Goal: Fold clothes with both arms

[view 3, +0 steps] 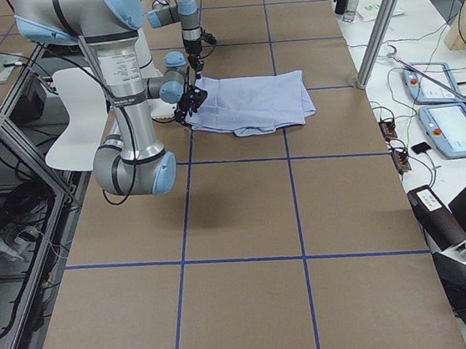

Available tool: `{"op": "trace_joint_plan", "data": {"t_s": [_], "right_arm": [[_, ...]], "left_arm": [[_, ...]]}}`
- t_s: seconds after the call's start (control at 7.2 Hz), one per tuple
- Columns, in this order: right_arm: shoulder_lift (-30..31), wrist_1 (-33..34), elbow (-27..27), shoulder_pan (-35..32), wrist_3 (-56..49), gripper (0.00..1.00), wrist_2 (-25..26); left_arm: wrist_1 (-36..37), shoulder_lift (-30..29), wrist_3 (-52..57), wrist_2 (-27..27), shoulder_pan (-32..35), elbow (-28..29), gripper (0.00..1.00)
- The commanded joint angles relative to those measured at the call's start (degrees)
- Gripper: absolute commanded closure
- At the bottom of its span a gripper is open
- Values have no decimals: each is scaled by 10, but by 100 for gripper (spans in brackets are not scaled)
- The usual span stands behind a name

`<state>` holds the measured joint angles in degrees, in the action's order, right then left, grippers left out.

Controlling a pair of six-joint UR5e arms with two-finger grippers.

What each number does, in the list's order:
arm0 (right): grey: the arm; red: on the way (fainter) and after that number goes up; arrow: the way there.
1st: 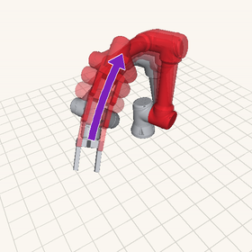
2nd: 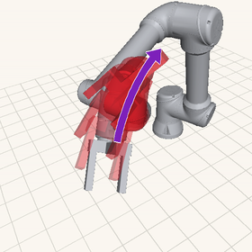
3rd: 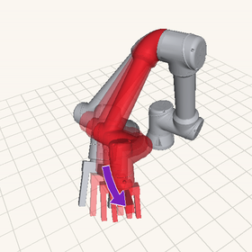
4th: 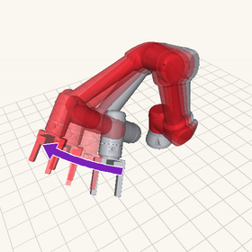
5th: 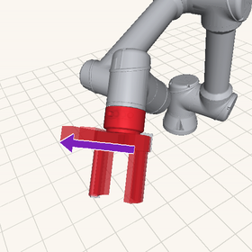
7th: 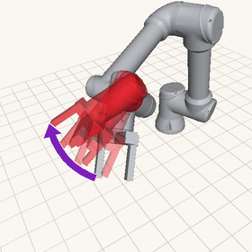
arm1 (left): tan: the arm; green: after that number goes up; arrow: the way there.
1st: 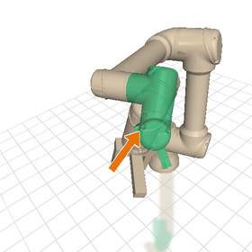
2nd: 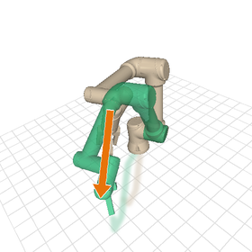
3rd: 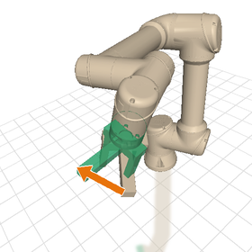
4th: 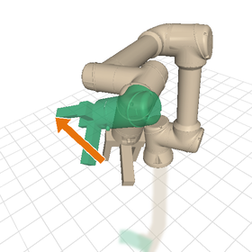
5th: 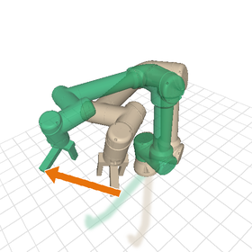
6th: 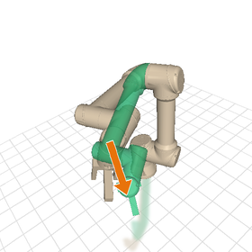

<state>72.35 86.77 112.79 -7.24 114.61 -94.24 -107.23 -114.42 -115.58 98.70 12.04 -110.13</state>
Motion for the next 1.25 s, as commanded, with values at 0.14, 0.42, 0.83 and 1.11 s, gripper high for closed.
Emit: {"op": "trace_joint_plan", "data": {"t_s": [0.14,0.42,0.83,1.11], "right_arm": [[4,2,0,5,0,2,-2],[6,2,-3,7,0,1,-2],[3,2,-5,6,1,33,-2],[2,2,1,-3,1,68,-7]], "left_arm": [[0,0,0,0,0,-1,100],[0,0,0,0,0,-1,100],[0,1,0,0,1,-1,100],[0,1,0,0,1,-1,100]]}}
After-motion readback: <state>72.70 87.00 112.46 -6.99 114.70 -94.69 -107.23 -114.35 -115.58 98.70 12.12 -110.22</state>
